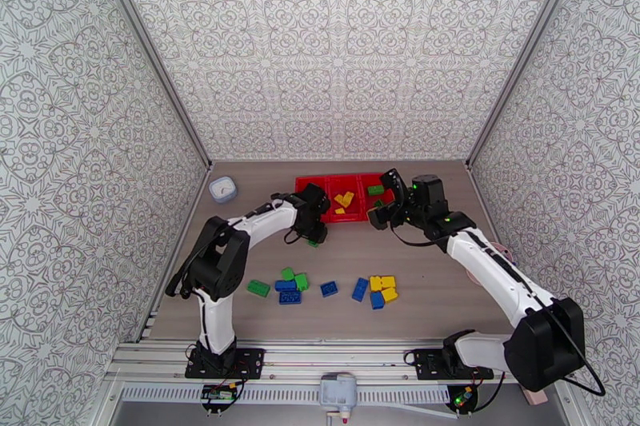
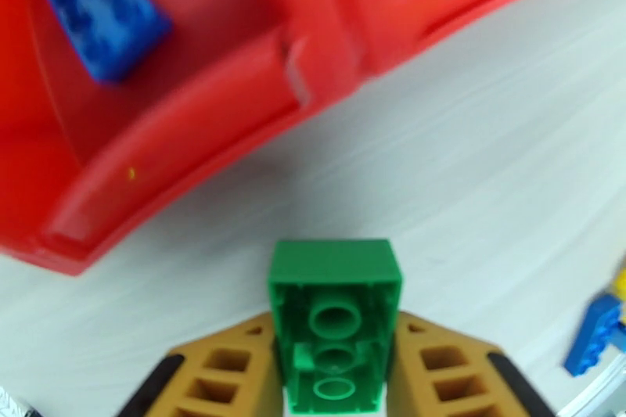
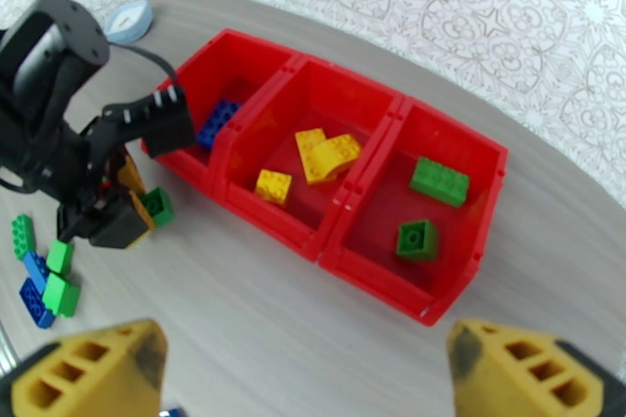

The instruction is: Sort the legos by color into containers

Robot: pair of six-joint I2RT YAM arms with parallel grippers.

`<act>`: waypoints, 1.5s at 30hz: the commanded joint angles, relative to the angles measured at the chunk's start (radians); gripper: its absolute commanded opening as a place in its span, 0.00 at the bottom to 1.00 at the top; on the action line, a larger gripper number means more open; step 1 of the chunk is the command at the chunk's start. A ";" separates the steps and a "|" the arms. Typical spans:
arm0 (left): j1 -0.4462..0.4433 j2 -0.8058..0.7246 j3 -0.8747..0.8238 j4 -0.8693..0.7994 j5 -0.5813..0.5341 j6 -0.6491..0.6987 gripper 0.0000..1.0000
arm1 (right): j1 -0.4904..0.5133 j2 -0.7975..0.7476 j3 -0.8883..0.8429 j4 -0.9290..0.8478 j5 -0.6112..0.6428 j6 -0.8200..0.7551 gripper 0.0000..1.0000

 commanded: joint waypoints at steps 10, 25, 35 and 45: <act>-0.085 -0.049 0.008 0.519 0.055 0.050 0.33 | -0.026 -0.115 -0.119 0.100 -0.031 0.077 0.99; -0.135 0.296 0.455 0.534 0.007 0.045 0.34 | -0.056 -0.184 -0.164 0.069 0.003 0.079 0.99; -0.136 0.550 0.813 0.408 -0.016 0.070 0.34 | -0.057 -0.201 -0.175 0.044 0.030 0.064 0.99; -0.131 0.593 0.928 0.325 0.009 0.082 0.53 | -0.056 -0.211 -0.157 0.010 0.045 0.049 0.99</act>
